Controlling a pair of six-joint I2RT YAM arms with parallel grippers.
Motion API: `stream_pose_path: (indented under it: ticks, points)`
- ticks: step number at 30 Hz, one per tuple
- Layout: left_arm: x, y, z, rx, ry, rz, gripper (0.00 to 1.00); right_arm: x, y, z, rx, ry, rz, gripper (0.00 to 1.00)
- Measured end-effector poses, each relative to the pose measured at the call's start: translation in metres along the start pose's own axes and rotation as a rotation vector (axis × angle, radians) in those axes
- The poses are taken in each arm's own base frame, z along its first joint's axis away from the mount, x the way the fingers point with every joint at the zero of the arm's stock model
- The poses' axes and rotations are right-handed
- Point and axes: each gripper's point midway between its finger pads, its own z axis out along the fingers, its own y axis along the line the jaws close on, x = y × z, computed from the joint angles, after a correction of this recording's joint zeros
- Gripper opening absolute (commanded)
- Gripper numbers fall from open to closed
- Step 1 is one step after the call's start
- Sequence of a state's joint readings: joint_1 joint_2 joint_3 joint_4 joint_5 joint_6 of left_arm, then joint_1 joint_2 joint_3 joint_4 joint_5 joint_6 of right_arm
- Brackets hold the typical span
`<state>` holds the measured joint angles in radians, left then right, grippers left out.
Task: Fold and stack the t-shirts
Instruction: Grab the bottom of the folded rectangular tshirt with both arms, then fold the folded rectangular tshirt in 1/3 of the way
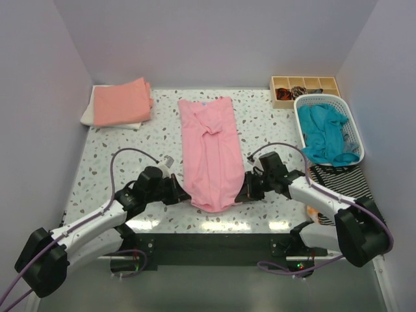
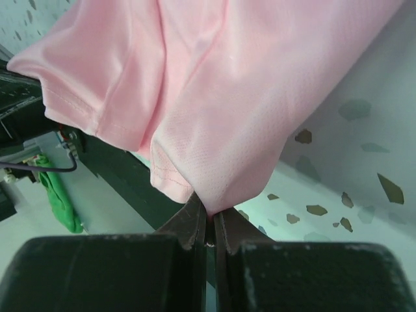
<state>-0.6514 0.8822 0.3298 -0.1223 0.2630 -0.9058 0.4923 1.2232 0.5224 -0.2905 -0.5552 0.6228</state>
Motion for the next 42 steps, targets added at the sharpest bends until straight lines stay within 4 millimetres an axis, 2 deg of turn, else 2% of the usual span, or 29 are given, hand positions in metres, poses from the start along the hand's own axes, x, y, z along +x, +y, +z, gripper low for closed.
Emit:
stream_pose_path:
  ticks: [6, 12, 19, 22, 27, 31, 36, 40, 42]
  points:
    - [-0.018, -0.006, 0.007, -0.037, -0.025, 0.035, 0.0, -0.038, 0.021, -0.009, 0.011, -0.073, -0.095, 0.0]
    - [-0.044, -0.011, 0.021, -0.1, -0.053, 0.08, 0.0, -0.078, 0.027, -0.001, 0.06, -0.105, -0.15, 0.0]
    - [-0.091, -0.021, 0.036, -0.151, -0.132, 0.131, 0.0, -0.125, 0.022, 0.009, 0.112, -0.13, -0.164, 0.0]
    - [-0.109, -0.014, 0.04, -0.179, -0.16, 0.13, 0.0, -0.144, 0.016, 0.011, 0.124, -0.144, -0.15, 0.0]
    - [-0.13, 0.01, 0.043, -0.239, -0.186, 0.114, 0.0, -0.179, 0.0, 0.017, 0.128, -0.154, -0.095, 0.0]
    - [-0.147, 0.025, 0.047, -0.274, -0.199, 0.108, 0.0, -0.197, -0.014, 0.025, 0.114, -0.14, -0.046, 0.0]
    - [-0.168, 0.023, 0.065, -0.26, -0.214, 0.143, 0.0, -0.21, -0.024, 0.04, 0.093, -0.113, -0.014, 0.0]
    - [-0.18, 0.02, 0.083, -0.234, -0.211, 0.17, 0.0, -0.222, -0.022, 0.047, 0.074, -0.11, -0.016, 0.02]
    - [-0.186, 0.021, 0.09, -0.226, -0.208, 0.183, 0.0, -0.231, -0.018, 0.048, 0.063, -0.121, -0.026, 0.06]
